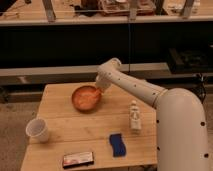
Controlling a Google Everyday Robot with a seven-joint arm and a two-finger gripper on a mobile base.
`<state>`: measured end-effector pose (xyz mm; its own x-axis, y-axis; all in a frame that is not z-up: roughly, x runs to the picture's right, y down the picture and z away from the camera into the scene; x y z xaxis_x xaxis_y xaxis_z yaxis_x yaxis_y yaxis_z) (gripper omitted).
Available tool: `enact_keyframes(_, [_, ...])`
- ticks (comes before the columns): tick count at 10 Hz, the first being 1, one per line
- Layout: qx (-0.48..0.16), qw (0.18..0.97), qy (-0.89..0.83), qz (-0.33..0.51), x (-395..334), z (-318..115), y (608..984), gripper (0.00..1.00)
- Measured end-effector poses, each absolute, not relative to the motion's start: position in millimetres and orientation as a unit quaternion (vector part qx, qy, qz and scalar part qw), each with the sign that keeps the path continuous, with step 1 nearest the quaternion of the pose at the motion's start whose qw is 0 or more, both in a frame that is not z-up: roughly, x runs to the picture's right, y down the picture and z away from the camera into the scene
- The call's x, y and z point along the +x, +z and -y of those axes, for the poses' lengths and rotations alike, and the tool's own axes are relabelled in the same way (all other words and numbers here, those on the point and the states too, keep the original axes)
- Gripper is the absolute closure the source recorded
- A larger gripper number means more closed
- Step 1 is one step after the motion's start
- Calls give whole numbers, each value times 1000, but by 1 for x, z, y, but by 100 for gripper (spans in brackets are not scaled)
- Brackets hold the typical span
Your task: Place the pepper in the ceramic bowl
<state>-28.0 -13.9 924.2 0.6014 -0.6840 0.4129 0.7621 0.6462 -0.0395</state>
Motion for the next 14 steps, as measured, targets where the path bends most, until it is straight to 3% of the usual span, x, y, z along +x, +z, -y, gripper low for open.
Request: enact_keyframes(14, [-107, 894, -398, 177, -25, 15, 928, 77])
